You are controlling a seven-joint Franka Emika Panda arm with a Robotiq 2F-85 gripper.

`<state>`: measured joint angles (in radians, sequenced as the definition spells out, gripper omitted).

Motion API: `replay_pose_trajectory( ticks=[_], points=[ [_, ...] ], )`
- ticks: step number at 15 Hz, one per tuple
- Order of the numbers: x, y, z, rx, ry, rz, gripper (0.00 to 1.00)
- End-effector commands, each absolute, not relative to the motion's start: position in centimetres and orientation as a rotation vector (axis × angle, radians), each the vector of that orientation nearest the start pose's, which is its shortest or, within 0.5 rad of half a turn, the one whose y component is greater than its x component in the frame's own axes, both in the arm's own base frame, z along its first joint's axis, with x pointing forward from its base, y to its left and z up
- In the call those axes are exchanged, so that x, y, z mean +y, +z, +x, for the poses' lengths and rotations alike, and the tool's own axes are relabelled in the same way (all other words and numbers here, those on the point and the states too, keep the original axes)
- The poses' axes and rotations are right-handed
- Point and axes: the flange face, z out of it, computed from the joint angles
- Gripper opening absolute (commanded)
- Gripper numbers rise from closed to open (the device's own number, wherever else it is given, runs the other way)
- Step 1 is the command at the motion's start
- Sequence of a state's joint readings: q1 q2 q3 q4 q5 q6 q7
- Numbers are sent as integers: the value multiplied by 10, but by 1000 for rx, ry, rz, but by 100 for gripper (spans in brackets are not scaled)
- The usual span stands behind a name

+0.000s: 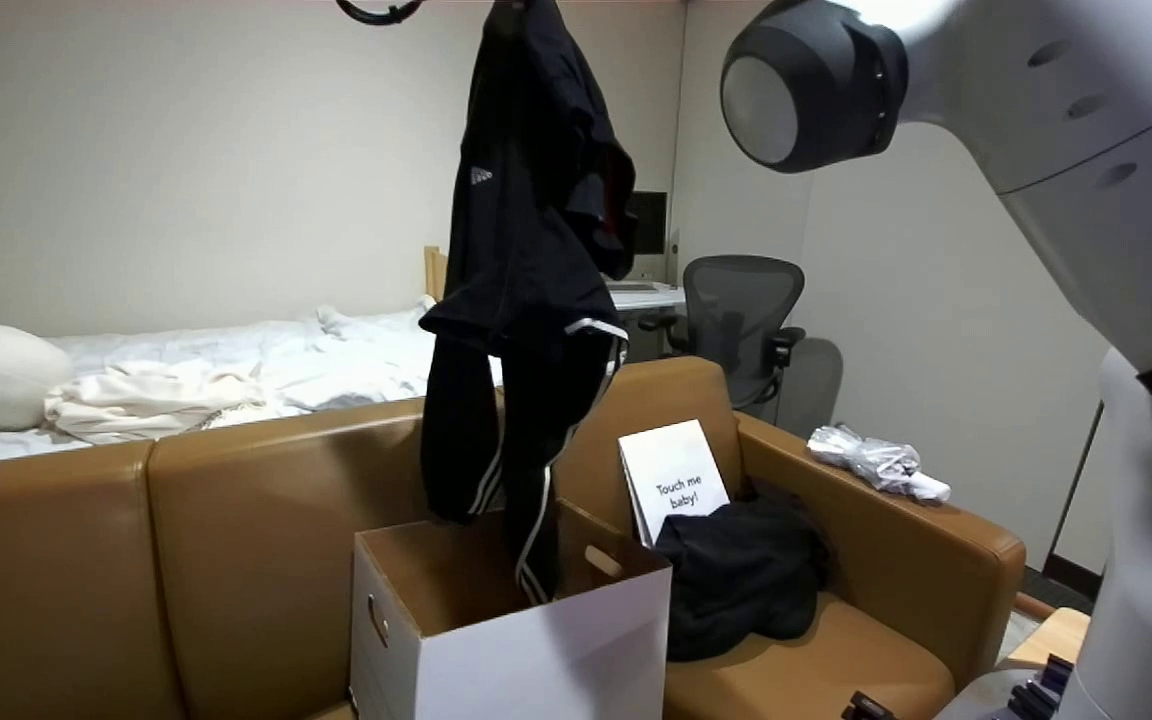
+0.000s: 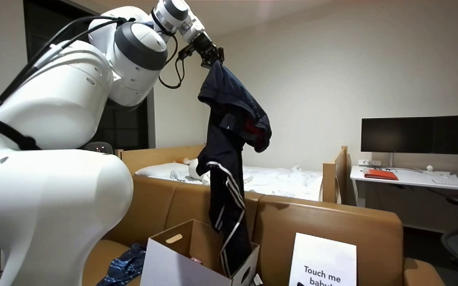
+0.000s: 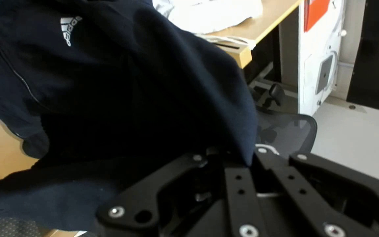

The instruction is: Pick the cloth and put it in the box

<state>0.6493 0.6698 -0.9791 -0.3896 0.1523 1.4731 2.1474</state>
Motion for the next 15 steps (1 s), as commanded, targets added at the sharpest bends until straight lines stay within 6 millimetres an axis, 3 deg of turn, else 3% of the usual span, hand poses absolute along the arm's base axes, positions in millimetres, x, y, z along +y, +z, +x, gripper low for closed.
replay_pose_trajectory(
  ticks=[1, 4, 9, 12, 15],
  points=[
    [183, 820, 583, 2238, -746, -1485, 1],
    [180, 818, 571, 2276, -647, -1555, 1],
    [152, 799, 562, 2512, -583, -1554, 1],
    [148, 770, 567, 2627, -473, -1621, 1],
    [158, 725, 583, 2678, -248, -1744, 1]
  ],
)
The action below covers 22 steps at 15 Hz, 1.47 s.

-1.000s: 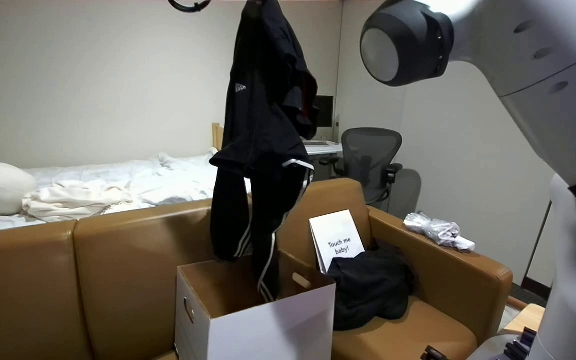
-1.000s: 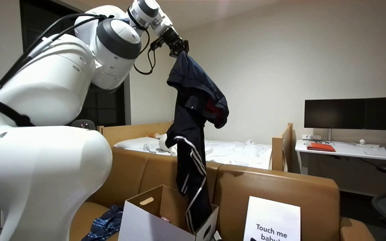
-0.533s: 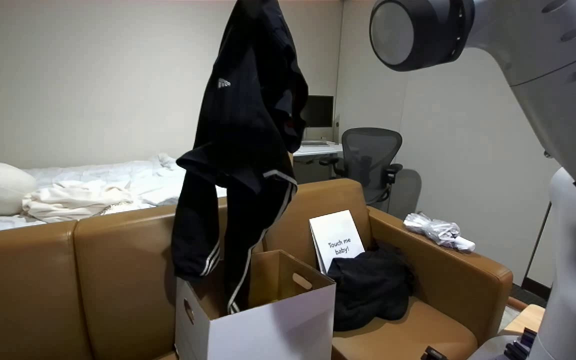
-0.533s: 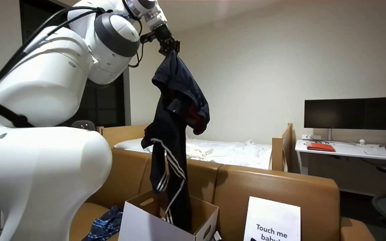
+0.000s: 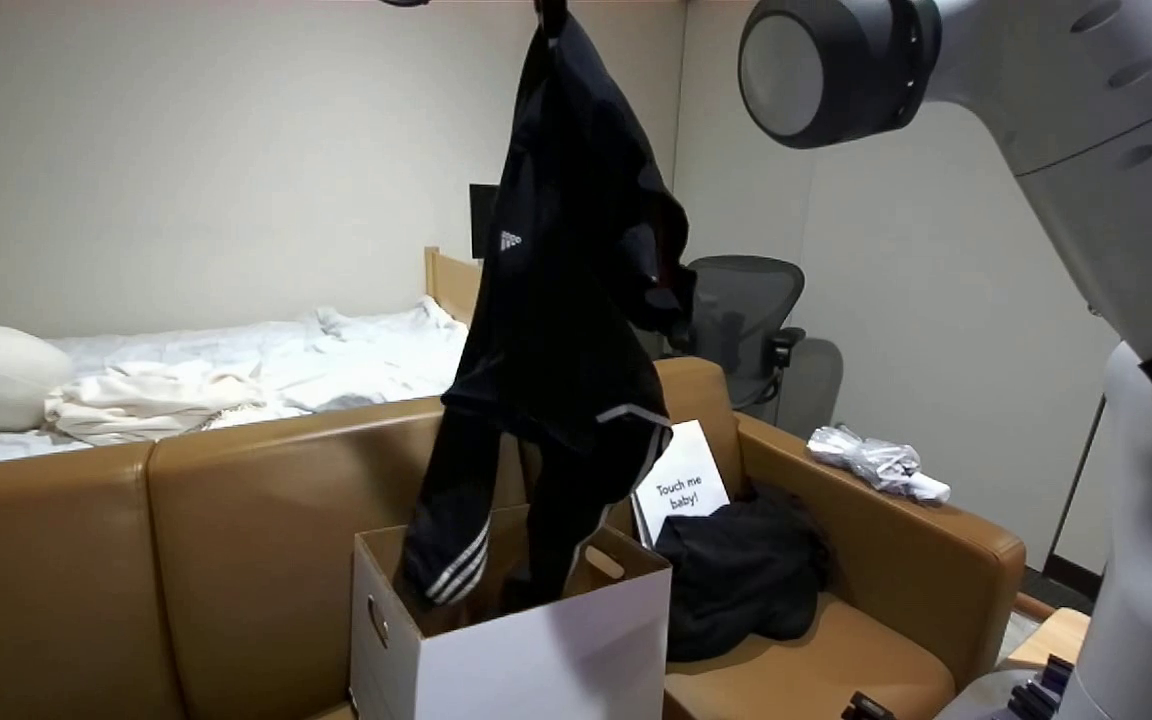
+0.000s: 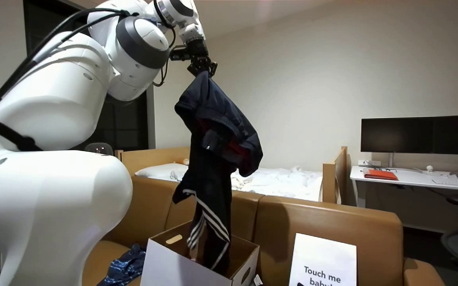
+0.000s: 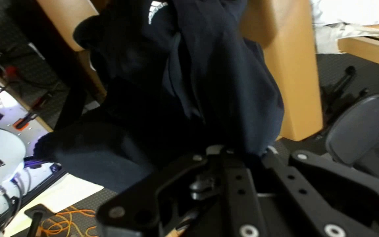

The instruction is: Pick the cloth and put it in the box

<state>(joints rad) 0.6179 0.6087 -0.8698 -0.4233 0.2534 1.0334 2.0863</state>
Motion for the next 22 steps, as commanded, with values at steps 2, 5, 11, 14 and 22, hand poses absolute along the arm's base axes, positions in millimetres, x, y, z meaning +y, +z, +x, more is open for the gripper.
replay_pose_trajectory(
  ticks=[2, 5, 11, 14, 22],
  points=[
    [170, 693, 589, 2694, -95, -1869, 1],
    [172, 637, 600, 2789, 130, -2030, 1],
    [164, 536, 634, 2915, 416, -2107, 2],
    [168, 506, 662, 2905, 285, -2023, 2],
    [144, 521, 724, 2763, -164, -1638, 1]
  ],
)
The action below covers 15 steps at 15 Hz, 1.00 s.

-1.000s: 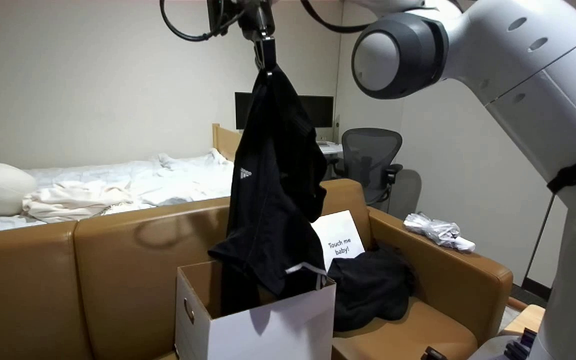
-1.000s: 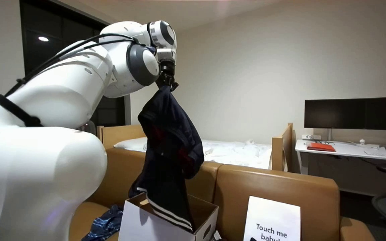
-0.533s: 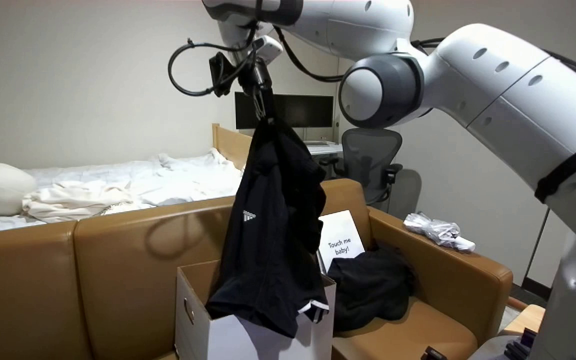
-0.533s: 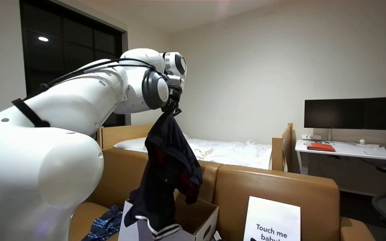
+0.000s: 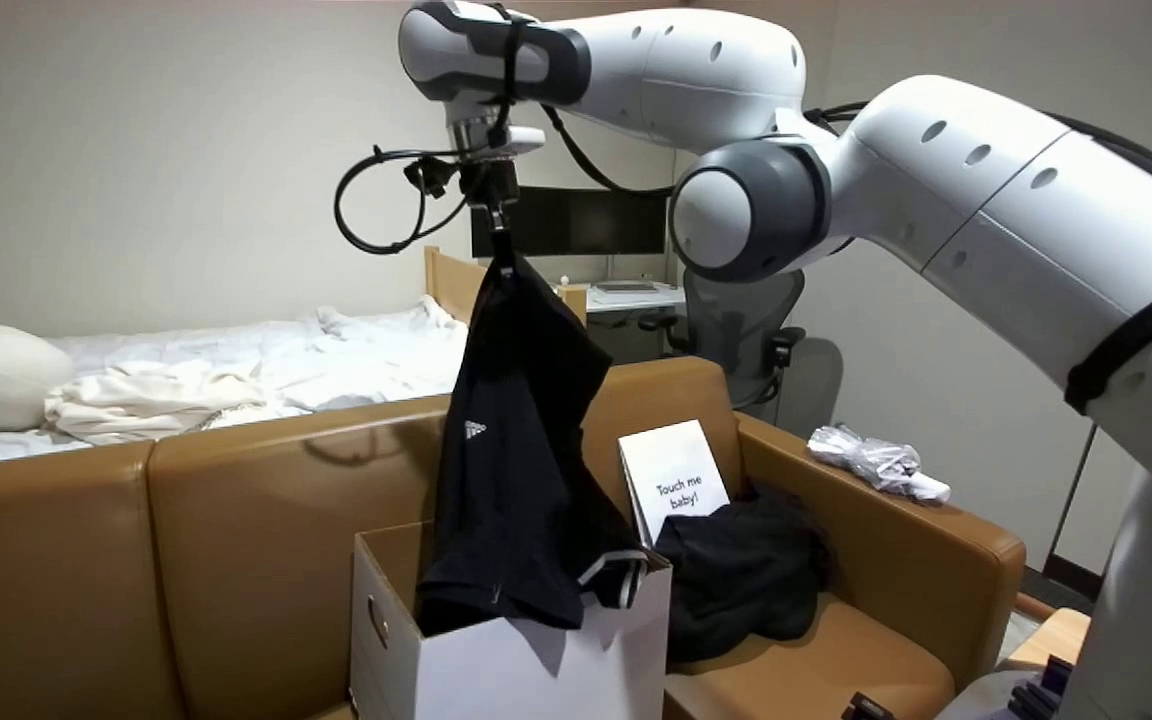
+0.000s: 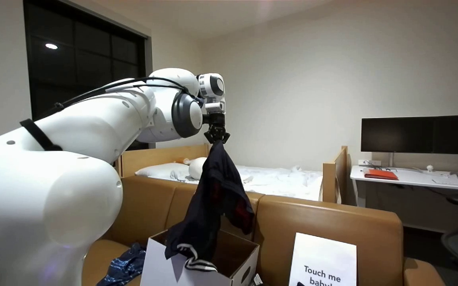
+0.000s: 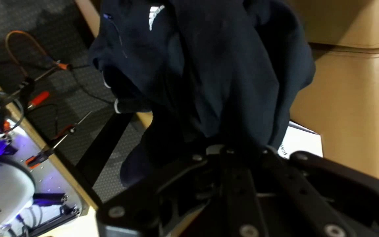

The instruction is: Pick the cloth and put it in the box

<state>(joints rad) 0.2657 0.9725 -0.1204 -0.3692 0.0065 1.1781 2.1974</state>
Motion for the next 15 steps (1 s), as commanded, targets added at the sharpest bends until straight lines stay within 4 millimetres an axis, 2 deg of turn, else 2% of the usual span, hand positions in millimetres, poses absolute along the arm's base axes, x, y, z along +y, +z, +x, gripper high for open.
replay_pose_trajectory(
  ticks=[1, 3, 5, 7, 11, 13, 15],
  points=[
    [141, 526, 729, 2742, -215, -1591, 1],
    [136, 536, 739, 2699, -298, -1497, 1],
    [137, 530, 739, 2699, -290, -1526, 1],
    [138, 519, 722, 2728, -83, -1727, 1],
    [140, 514, 690, 2788, 121, -1971, 1],
    [145, 511, 675, 2790, 217, -2099, 2],
    [157, 498, 663, 2793, 389, -2186, 2]
  ],
)
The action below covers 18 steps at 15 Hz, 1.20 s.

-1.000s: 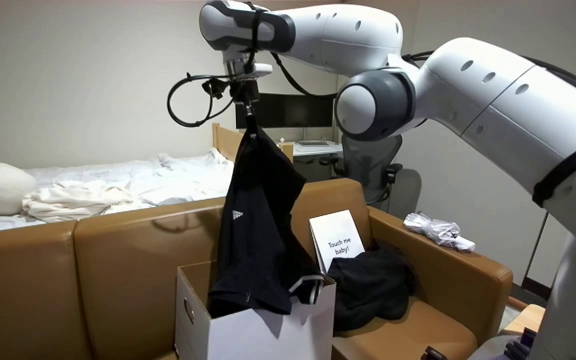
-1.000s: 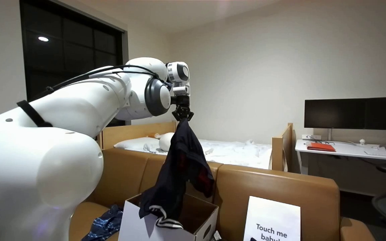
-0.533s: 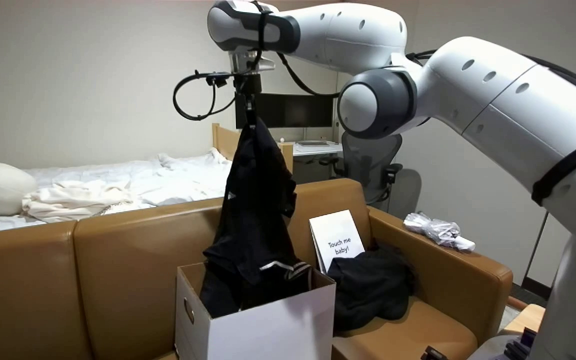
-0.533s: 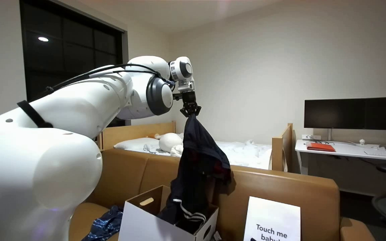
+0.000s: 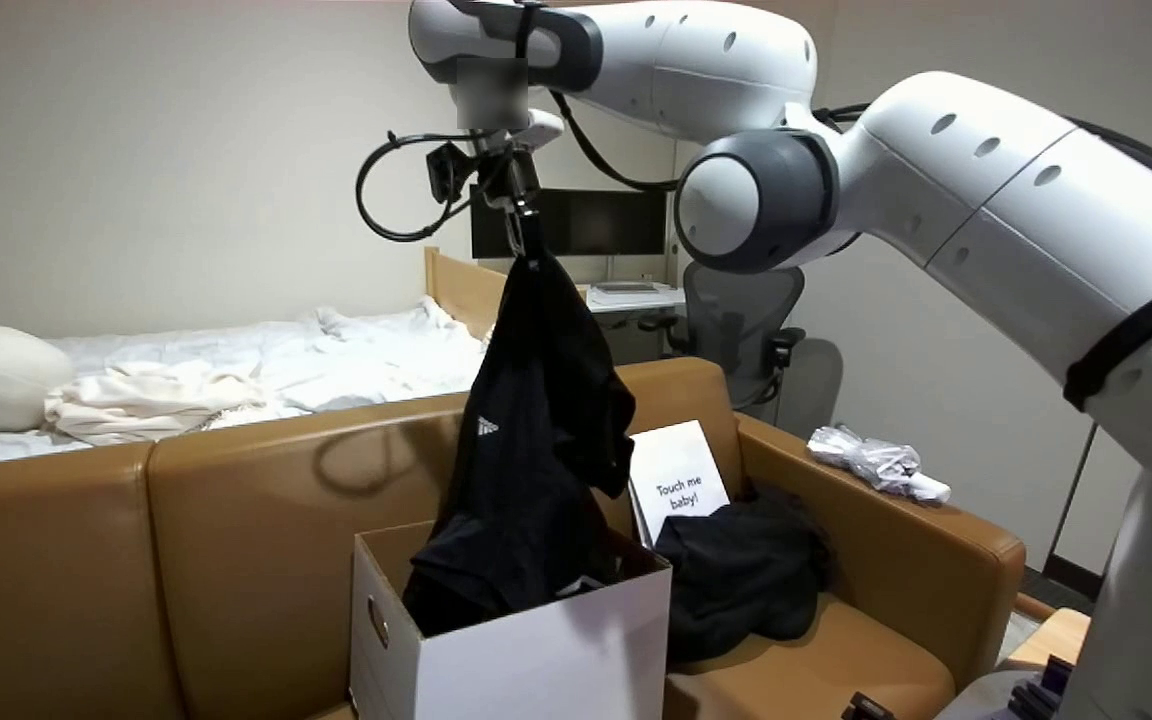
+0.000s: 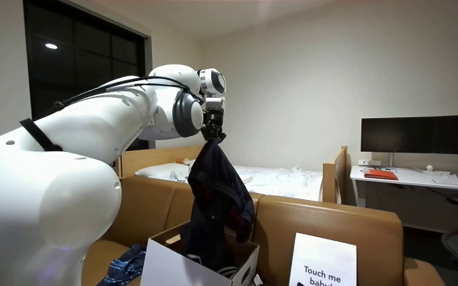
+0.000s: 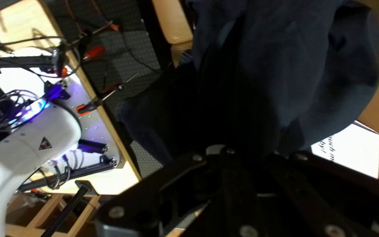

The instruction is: Pick the cloth and put it in the box

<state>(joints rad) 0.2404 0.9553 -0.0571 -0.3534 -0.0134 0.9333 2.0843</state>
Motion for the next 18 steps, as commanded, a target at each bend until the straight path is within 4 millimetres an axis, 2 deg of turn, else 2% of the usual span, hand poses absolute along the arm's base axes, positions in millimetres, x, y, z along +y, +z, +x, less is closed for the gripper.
replay_pose_trajectory(
  ticks=[1, 4, 8, 13, 14, 18],
  points=[
    [165, 490, 657, 2801, 472, -2221, 1],
    [188, 479, 642, 2754, 686, -2324, 2],
    [213, 462, 632, 2680, 845, -2411, 2],
    [216, 417, 643, 2768, 906, -2348, 2],
    [217, 408, 645, 2803, 874, -2339, 2],
    [225, 379, 661, 2926, 518, -2277, 2]
  ],
)
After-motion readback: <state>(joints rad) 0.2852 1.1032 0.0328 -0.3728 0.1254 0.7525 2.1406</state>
